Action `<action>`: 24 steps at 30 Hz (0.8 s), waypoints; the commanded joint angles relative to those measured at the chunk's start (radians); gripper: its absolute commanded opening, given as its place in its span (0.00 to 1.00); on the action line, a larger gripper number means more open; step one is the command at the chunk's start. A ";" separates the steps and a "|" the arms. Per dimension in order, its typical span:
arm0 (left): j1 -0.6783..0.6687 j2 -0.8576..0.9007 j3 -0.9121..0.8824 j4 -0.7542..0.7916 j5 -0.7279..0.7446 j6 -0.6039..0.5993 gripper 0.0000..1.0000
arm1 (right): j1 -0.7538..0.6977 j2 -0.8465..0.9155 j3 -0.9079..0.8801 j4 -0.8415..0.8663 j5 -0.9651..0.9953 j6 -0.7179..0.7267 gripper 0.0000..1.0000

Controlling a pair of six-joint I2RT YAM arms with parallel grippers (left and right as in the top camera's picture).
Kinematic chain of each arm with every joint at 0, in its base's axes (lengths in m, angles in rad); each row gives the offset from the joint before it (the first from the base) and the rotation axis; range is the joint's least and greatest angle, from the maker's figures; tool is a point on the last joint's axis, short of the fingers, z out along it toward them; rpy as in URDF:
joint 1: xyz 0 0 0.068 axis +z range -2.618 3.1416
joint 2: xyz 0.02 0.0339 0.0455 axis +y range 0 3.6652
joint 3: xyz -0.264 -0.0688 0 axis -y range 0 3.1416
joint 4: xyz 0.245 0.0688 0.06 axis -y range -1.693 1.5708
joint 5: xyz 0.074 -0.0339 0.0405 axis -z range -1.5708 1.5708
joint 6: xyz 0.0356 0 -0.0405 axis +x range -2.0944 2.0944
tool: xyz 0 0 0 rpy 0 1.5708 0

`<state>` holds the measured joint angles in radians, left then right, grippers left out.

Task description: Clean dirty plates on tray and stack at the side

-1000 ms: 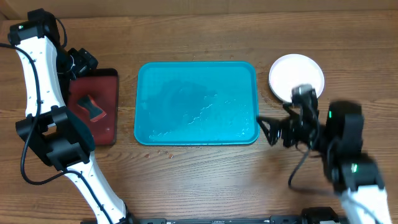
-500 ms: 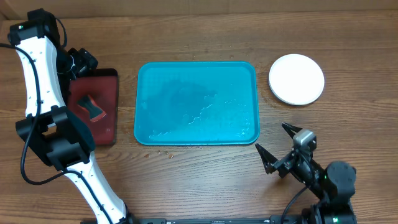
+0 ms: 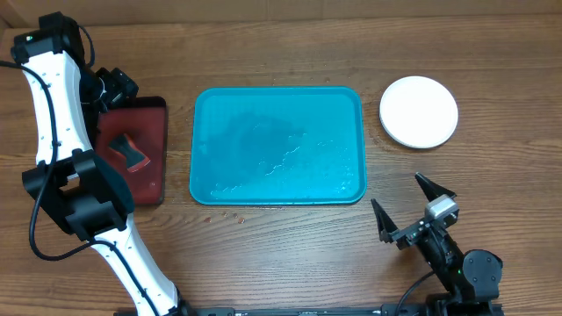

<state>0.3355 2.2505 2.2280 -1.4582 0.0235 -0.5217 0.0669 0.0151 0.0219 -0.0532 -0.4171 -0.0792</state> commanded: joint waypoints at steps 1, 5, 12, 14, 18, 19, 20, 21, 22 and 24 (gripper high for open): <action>-0.004 -0.010 0.010 0.001 0.003 0.002 1.00 | -0.007 -0.013 -0.014 0.011 0.090 -0.001 1.00; -0.004 -0.010 0.010 0.001 0.003 0.002 1.00 | -0.036 -0.013 -0.014 -0.006 0.177 0.000 1.00; -0.004 -0.010 0.010 0.001 0.003 0.002 1.00 | -0.092 -0.013 -0.014 -0.016 0.269 0.000 1.00; -0.004 -0.010 0.010 0.001 0.003 0.002 1.00 | -0.097 -0.013 -0.014 -0.019 0.284 0.000 1.00; -0.004 -0.010 0.010 0.001 0.003 0.002 1.00 | -0.097 -0.013 -0.014 -0.027 0.337 0.000 1.00; -0.004 -0.010 0.010 0.001 0.003 0.002 1.00 | -0.097 -0.013 -0.014 -0.028 0.351 0.000 1.00; -0.004 -0.010 0.010 0.001 0.003 0.002 1.00 | -0.097 -0.013 -0.014 -0.030 0.360 0.001 1.00; -0.004 -0.010 0.010 0.001 0.003 0.002 1.00 | -0.097 -0.013 -0.014 -0.031 0.366 0.001 1.00; -0.004 -0.010 0.010 0.001 0.003 0.002 1.00 | -0.097 -0.013 -0.014 -0.031 0.372 0.005 1.00; -0.004 -0.010 0.010 0.001 0.003 0.002 1.00 | -0.097 -0.013 -0.014 -0.032 0.385 0.036 1.00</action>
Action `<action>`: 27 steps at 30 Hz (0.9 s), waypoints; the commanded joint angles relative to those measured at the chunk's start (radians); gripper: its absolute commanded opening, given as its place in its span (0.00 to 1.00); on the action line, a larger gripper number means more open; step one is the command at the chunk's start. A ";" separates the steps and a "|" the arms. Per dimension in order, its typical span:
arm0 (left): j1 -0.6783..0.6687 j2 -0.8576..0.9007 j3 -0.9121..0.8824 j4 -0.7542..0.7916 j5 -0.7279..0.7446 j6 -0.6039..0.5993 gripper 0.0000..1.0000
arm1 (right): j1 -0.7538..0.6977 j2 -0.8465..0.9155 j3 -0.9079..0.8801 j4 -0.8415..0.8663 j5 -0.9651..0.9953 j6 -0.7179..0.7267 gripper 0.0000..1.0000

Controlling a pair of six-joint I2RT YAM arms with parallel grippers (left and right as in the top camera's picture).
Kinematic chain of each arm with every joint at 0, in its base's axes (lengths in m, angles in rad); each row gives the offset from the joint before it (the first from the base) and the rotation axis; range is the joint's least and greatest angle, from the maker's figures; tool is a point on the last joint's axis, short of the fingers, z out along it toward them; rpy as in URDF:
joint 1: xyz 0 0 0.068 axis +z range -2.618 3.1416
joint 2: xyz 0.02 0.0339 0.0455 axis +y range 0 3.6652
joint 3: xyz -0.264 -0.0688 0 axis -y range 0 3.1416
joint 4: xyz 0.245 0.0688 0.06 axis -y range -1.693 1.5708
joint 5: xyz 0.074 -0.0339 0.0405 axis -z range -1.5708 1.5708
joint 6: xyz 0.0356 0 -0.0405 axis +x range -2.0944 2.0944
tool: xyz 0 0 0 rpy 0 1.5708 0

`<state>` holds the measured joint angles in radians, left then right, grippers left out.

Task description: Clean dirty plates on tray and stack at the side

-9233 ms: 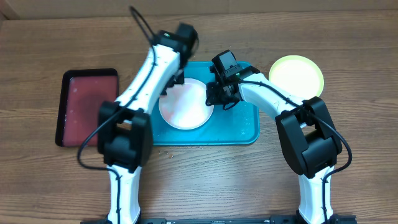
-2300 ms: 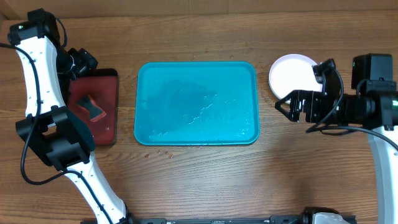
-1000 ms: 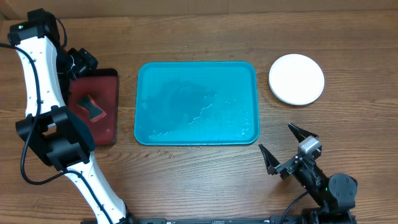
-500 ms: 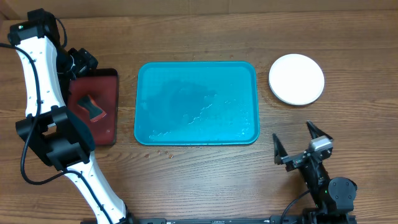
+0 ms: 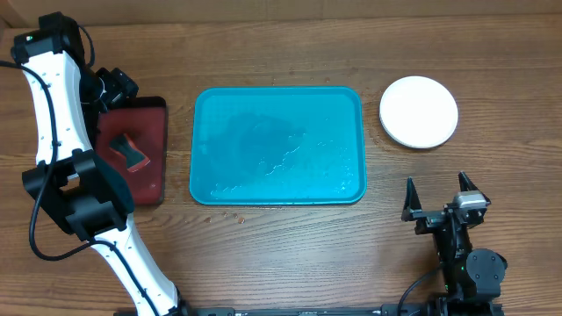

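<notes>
The blue tray [image 5: 277, 146] lies in the middle of the table with a wet, streaky surface and no plates on it. White plates [image 5: 419, 111] sit stacked at the upper right, beside the tray. My right gripper [image 5: 436, 194] stands open near the front right, its two fingers pointing away from the table's front edge, nothing between them. My left gripper [image 5: 112, 88] is at the far left, over the back edge of a dark red tray [image 5: 151, 145]; its jaws are too hidden to read.
On the dark red tray lies a red scrubbing tool [image 5: 132, 151]. The left arm [image 5: 54, 105] runs along the table's left side. A few crumbs lie on the wood just in front of the blue tray.
My right gripper has moved to the right and turned from a slanted pose to pointing straight away from the front edge, still open. The left arm, tray and plates are unchanged.
</notes>
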<state>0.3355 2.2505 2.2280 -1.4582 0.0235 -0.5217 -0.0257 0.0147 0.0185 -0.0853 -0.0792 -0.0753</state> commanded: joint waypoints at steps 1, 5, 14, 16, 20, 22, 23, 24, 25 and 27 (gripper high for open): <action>-0.004 -0.010 0.010 0.001 0.003 0.002 1.00 | -0.004 -0.012 -0.010 -0.002 0.062 0.064 1.00; -0.004 -0.010 0.010 0.001 0.003 0.002 1.00 | -0.003 -0.012 -0.010 -0.002 0.067 0.106 1.00; -0.004 -0.010 0.010 0.001 0.003 0.002 1.00 | -0.003 -0.012 -0.010 0.001 0.067 0.102 1.00; -0.004 -0.010 0.010 0.001 0.003 0.002 1.00 | -0.003 -0.012 -0.010 0.002 0.067 0.102 1.00; -0.004 -0.010 0.010 0.001 0.003 0.002 1.00 | -0.003 -0.012 -0.010 0.002 0.067 0.102 1.00; -0.004 -0.010 0.010 0.001 0.003 0.002 1.00 | -0.003 -0.012 -0.010 0.002 0.067 0.102 1.00; -0.004 -0.010 0.010 0.001 0.003 0.002 1.00 | -0.003 -0.012 -0.010 0.002 0.067 0.102 1.00; -0.004 -0.010 0.010 0.001 0.003 0.002 1.00 | -0.003 -0.012 -0.010 0.002 0.067 0.102 1.00; -0.004 -0.010 0.010 0.001 0.003 0.002 1.00 | -0.003 -0.012 -0.010 0.002 0.067 0.102 1.00; -0.004 -0.010 0.010 0.001 0.002 0.002 1.00 | -0.003 -0.012 -0.010 0.002 0.067 0.102 1.00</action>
